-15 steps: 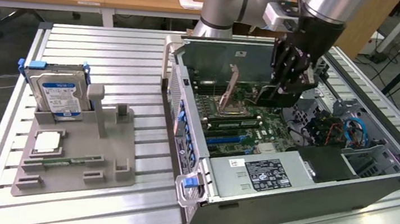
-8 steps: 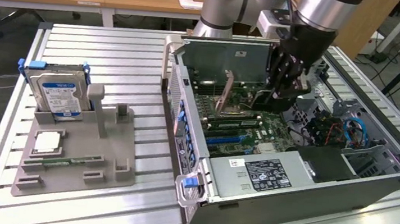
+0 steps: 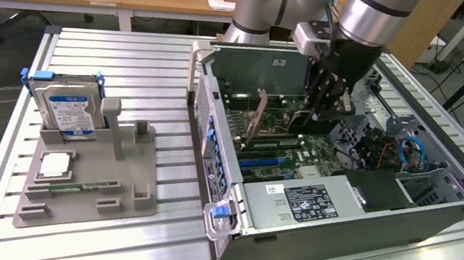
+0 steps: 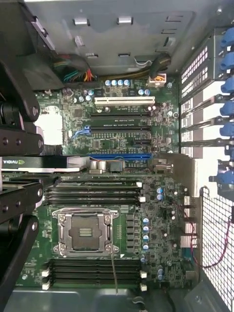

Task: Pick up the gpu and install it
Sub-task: 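Insert the gpu into the slot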

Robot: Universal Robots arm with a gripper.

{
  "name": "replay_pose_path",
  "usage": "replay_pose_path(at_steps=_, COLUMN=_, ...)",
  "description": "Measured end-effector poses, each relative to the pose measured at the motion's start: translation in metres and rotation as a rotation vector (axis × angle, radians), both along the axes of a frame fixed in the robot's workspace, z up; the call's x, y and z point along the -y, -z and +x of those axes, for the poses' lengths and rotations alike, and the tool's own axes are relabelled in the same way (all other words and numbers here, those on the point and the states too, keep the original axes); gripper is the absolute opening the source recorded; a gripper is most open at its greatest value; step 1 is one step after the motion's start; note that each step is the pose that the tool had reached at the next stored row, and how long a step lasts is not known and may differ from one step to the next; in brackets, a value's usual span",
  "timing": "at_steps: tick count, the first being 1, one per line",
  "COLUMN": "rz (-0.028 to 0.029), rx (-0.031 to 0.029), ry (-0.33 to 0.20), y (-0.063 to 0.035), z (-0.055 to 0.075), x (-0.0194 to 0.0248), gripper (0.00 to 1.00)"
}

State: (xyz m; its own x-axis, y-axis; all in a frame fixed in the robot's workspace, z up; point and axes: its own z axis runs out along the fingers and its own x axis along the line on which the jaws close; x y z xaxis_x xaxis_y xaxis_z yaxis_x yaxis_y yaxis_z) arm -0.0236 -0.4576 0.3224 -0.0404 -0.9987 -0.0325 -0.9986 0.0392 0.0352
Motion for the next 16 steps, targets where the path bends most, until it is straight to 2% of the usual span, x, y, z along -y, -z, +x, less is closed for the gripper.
replay_pose_path(at_steps=5, rz=0.0000, rx=0.0001, ry=-0.008, y=0.0076, z=-0.005, x=0.0012, gripper=0.26)
replay_pose_path(at_steps=16, rz=0.0000, rx=0.0000, ry=-0.016, y=0.0248, z=-0.027, x=0.0018, gripper=0.26)
